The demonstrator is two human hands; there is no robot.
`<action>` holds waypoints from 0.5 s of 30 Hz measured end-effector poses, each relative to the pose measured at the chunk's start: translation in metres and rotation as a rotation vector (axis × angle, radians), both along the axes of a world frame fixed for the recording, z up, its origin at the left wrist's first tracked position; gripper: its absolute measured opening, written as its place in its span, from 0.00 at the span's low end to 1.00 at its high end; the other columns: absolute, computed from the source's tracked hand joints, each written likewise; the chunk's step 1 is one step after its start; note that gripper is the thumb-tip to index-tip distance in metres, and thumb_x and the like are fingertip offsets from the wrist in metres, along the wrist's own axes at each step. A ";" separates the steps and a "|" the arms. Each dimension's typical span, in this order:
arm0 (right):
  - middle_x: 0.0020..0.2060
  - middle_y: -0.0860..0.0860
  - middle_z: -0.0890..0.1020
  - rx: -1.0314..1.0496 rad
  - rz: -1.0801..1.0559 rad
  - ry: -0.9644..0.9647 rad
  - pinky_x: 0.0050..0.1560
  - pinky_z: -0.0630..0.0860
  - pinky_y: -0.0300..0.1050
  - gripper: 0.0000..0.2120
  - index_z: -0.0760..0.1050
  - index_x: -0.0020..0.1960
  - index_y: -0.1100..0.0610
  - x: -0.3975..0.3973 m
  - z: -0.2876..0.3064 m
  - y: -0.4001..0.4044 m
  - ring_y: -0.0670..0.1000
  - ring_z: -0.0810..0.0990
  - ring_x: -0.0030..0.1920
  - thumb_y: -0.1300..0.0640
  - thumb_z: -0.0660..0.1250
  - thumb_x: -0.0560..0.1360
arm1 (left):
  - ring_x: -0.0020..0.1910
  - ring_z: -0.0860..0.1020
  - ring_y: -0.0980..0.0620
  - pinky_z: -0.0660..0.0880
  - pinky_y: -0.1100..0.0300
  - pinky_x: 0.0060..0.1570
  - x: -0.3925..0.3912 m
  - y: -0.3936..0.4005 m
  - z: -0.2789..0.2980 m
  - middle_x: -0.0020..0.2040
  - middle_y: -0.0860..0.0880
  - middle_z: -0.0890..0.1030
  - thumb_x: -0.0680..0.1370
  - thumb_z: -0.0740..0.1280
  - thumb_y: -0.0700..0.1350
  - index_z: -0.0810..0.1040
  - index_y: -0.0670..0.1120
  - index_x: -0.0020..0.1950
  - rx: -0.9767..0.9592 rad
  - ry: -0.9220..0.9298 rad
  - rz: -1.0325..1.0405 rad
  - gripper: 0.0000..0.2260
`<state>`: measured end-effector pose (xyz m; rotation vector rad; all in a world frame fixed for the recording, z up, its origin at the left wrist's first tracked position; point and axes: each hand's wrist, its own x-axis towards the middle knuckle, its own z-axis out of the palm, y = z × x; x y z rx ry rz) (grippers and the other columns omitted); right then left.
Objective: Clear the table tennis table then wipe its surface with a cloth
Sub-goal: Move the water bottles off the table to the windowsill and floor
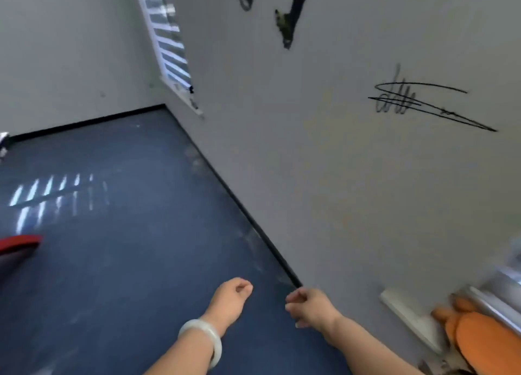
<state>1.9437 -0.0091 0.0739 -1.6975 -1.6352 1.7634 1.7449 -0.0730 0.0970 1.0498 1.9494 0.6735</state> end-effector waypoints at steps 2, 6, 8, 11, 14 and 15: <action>0.37 0.48 0.77 0.044 0.144 -0.006 0.33 0.76 0.40 0.03 0.75 0.45 0.56 -0.075 0.004 -0.018 0.46 0.75 0.34 0.61 0.69 0.75 | 0.55 0.78 0.52 0.72 0.61 0.54 -0.073 -0.048 0.009 0.53 0.52 0.80 0.82 0.62 0.49 0.78 0.48 0.56 0.006 0.010 0.148 0.08; 0.36 0.45 0.77 0.161 0.435 -0.033 0.33 0.74 0.39 0.07 0.74 0.40 0.53 -0.221 0.016 -0.062 0.46 0.75 0.33 0.58 0.70 0.75 | 0.47 0.75 0.53 0.70 0.61 0.48 -0.201 -0.153 0.028 0.47 0.51 0.78 0.82 0.60 0.48 0.78 0.45 0.54 0.035 0.083 0.442 0.10; 0.36 0.46 0.78 0.208 0.572 -0.048 0.33 0.72 0.37 0.07 0.73 0.40 0.52 -0.286 0.025 -0.089 0.45 0.75 0.34 0.56 0.70 0.75 | 0.44 0.74 0.53 0.69 0.60 0.45 -0.252 -0.205 0.035 0.45 0.51 0.77 0.82 0.60 0.49 0.78 0.45 0.53 0.041 0.103 0.596 0.10; 0.39 0.45 0.79 0.256 0.753 -0.055 0.35 0.70 0.34 0.07 0.73 0.41 0.49 -0.370 0.037 -0.131 0.41 0.74 0.34 0.53 0.70 0.75 | 0.43 0.76 0.52 0.71 0.59 0.45 -0.310 -0.271 0.041 0.46 0.49 0.80 0.82 0.61 0.49 0.78 0.45 0.49 0.057 0.075 0.803 0.11; 0.43 0.46 0.80 0.297 0.901 -0.055 0.34 0.70 0.32 0.06 0.74 0.44 0.50 -0.443 0.045 -0.169 0.41 0.74 0.35 0.52 0.70 0.76 | 0.42 0.75 0.53 0.69 0.61 0.40 -0.353 -0.322 0.044 0.45 0.50 0.80 0.82 0.61 0.50 0.78 0.46 0.47 0.091 0.061 0.951 0.11; 0.44 0.47 0.80 0.305 0.944 -0.047 0.34 0.70 0.32 0.05 0.74 0.44 0.51 -0.466 0.046 -0.181 0.41 0.74 0.35 0.53 0.69 0.76 | 0.41 0.75 0.54 0.68 0.62 0.38 -0.366 -0.337 0.045 0.43 0.50 0.79 0.82 0.61 0.50 0.77 0.46 0.47 0.100 0.059 0.993 0.11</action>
